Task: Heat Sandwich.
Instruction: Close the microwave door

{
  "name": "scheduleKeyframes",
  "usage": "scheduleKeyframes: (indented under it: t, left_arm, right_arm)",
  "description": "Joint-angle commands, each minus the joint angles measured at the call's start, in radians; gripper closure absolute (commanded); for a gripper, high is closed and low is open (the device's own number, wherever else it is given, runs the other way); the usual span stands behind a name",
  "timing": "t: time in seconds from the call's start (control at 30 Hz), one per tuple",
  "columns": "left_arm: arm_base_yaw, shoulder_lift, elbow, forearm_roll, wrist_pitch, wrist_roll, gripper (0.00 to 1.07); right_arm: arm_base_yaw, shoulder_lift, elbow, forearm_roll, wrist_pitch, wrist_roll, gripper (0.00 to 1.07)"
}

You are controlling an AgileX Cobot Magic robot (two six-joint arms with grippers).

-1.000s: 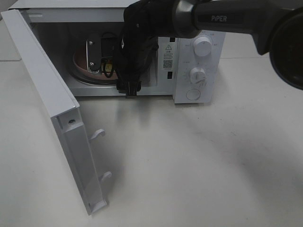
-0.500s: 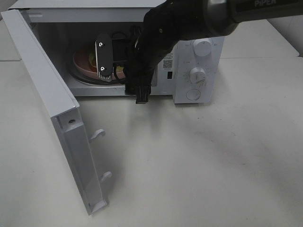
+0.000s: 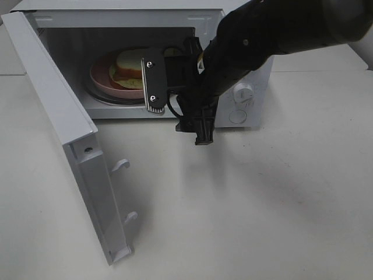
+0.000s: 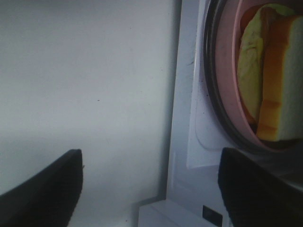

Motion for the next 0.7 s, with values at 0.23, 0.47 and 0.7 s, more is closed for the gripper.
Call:
scheduleKeyframes:
  t: [0.23, 0.47, 0.7]
  left_arm:
    - [0.006, -0.019, 0.000, -0.005, -0.010, -0.001, 0.09]
    - [0.006, -0.019, 0.000, -0.005, -0.010, -0.001, 0.09]
    - [0.006, -0.019, 0.000, -0.005, -0.010, -0.001, 0.09]
  right_arm:
    - [0.004, -0.153, 0.164, 0.006, -0.005, 0.070, 0.31]
    - [0.004, -0.277, 0.285, 0.010, 0.003, 0.225, 0.31]
    - [0.004, -0.370, 0.355, 0.010, 0.007, 0.445, 0.31]
